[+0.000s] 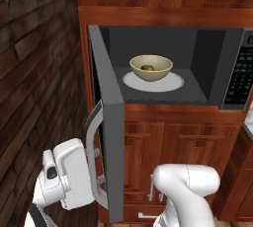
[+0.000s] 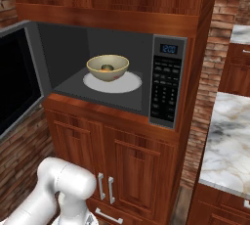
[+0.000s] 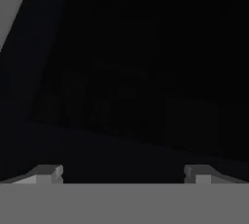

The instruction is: Place the bowl containing the squash and carrot in the microwave. Close the microwave door and press the start button to microwave the meal.

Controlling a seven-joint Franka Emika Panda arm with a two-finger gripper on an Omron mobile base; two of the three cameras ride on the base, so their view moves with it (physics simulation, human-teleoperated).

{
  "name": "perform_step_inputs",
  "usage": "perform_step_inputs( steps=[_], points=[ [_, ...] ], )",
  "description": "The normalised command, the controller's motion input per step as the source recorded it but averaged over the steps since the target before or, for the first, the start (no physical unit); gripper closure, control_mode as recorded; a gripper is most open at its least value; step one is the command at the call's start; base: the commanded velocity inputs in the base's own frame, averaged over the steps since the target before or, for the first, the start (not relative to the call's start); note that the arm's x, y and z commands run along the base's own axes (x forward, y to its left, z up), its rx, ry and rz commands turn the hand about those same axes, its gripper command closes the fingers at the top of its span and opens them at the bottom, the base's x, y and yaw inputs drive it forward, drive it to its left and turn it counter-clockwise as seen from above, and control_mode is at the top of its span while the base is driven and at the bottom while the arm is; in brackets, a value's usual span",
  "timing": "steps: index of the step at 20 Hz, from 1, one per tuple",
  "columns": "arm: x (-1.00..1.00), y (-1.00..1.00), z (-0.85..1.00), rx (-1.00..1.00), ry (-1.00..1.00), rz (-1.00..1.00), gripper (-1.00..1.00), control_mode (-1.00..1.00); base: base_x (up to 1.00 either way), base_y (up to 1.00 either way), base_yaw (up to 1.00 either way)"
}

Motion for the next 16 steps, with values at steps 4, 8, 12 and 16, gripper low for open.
perform_step_inputs(
  steps=[4, 8, 12, 16],
  points=[
    [-0.02, -1.00, 0.09, 0.06, -0.02, -0.07, -1.00, -1.00, 0.00, 0.00, 0.00],
    [0.00, -1.00, 0.16, 0.08, -0.04, -0.02, -1.00, -1.00, 0.00, 0.00, 0.00],
    [0.00, -0.97, 0.19, 0.08, -0.09, 0.00, -1.00, -1.00, 0.00, 0.00, 0.00],
    [0.00, -1.00, 0.05, 0.08, -0.10, 0.00, -1.00, -1.00, 0.00, 0.00, 0.00]
  ],
)
